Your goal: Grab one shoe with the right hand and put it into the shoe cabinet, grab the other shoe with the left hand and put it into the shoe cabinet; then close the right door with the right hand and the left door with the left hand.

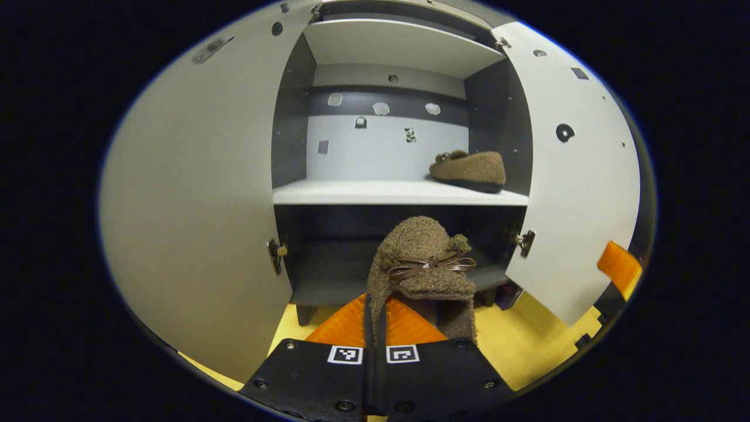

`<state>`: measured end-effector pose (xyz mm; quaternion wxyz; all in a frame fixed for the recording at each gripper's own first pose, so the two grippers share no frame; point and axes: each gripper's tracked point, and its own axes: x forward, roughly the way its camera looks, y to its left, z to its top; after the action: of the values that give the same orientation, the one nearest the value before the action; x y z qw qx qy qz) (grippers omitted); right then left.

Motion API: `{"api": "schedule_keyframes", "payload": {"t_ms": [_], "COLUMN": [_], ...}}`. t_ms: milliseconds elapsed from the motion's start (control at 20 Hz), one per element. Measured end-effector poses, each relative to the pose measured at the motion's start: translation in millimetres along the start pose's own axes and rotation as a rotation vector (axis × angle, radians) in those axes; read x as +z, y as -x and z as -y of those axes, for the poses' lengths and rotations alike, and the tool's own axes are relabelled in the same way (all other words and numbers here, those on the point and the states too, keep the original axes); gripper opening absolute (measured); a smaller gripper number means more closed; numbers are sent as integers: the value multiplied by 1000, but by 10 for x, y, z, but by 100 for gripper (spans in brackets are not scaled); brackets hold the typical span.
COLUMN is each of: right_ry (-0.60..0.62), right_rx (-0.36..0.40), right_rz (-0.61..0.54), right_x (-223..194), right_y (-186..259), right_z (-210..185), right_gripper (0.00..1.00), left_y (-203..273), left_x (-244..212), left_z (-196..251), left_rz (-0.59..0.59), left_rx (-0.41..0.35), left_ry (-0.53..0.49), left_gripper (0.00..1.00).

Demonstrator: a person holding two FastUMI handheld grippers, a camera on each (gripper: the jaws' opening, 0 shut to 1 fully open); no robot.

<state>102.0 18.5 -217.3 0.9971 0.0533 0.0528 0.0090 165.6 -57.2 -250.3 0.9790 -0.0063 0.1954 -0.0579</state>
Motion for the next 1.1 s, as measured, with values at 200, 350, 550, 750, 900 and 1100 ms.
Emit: {"api": "schedule_keyframes", "payload": {"t_ms": [200, 350, 550, 750, 900, 1100], "right_ry": [1, 19, 36, 49, 32, 7], "right_rx": [29, 41, 62, 36, 52, 59], "right_rz": [19, 38, 73, 108, 121, 124], "right_x": [129, 275, 667, 1013, 1065, 1033], "right_y": [39, 64, 51, 17, 27, 7], "right_z": [12, 35, 0, -15, -75, -113], "right_gripper": [95, 95, 94, 96, 96, 96], "left_y": [-72, -139, -341, -606, -933, -1543], "left_x": [675, 1159, 1604, 1883, 2060, 2034], "left_z": [-34, -31, -16, -45, -116, -199], "left_rz": [108, 166, 187, 187, 191, 135], "left_rx": [33, 47, 49, 69, 105, 167], "left_ry": [32, 51, 74, 76, 89, 88], "left_gripper": [0, 0, 0, 0, 0, 0]}}
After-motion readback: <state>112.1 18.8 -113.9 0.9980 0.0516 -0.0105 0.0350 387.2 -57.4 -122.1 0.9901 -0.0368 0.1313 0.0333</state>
